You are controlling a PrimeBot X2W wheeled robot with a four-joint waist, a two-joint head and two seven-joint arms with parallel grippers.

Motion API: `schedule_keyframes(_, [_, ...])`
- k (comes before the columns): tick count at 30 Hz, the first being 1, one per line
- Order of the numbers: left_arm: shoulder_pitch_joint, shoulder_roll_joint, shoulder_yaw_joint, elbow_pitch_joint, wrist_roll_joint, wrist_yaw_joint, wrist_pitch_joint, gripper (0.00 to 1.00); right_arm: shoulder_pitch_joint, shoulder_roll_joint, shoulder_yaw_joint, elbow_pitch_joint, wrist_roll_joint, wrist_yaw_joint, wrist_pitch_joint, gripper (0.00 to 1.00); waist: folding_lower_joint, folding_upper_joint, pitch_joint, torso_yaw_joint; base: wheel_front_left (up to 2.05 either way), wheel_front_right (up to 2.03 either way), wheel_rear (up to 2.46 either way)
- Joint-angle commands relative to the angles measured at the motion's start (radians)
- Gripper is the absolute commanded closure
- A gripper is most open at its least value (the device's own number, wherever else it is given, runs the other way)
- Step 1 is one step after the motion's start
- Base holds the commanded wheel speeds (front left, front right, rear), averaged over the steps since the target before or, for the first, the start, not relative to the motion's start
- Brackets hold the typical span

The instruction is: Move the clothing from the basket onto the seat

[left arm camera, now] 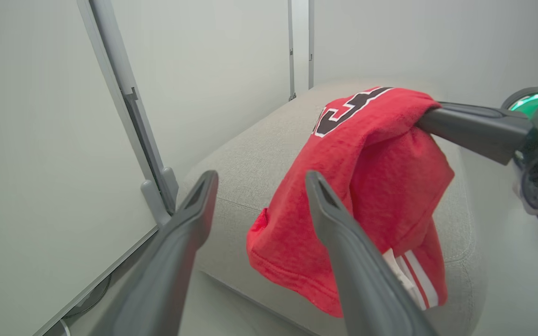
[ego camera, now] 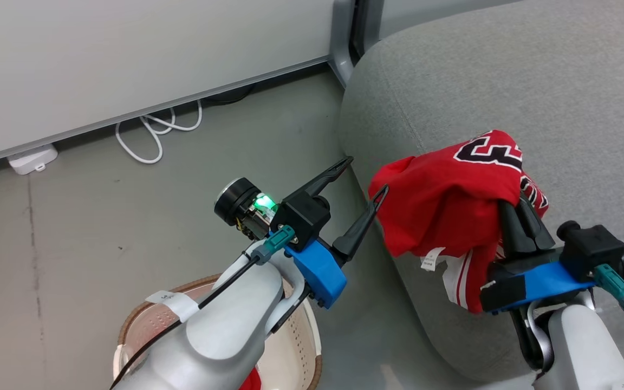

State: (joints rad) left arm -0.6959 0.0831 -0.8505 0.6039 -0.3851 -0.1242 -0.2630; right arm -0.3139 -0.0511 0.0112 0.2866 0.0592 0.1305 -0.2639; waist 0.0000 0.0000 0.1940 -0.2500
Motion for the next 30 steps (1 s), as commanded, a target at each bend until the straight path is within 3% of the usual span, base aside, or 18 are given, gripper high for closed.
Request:
schedule_keyframes(1, [0.012, -0.001, 0.000, -0.006, 0.005, -0.007, -0.003, 0.00, 0.025, 0.001, -0.010, -0.017, 0.007, 0.001, -0.001, 1.00, 0.0000, 0.0000, 0.000, -0.028, 0.00, 0.00, 0.00])
schedule_keyframes(16, [0.006, 0.004, -0.004, -0.010, 0.009, -0.008, -0.003, 0.00, 0.080, 0.001, -0.027, -0.072, 0.045, 0.001, -0.001, 1.00, 0.0000, 0.0000, 0.010, -0.074, 0.00, 0.00, 0.00])
schedule_keyframes(22, [-0.012, 0.011, 0.012, -0.016, 0.018, -0.007, -0.003, 0.00, 0.014, 0.001, -0.039, -0.106, 0.060, 0.001, -0.001, 1.00, 0.0000, 0.0000, 0.031, -0.064, 0.00, 0.00, 0.00])
schedule_keyframes(30, [-0.066, 0.017, 0.018, -0.039, 0.054, 0.012, -0.003, 0.00, -0.196, -0.004, -0.138, -0.158, 0.066, 0.001, -0.001, 1.00, 0.0000, 0.0000, 0.154, -0.028, 0.00, 0.00, 0.00])
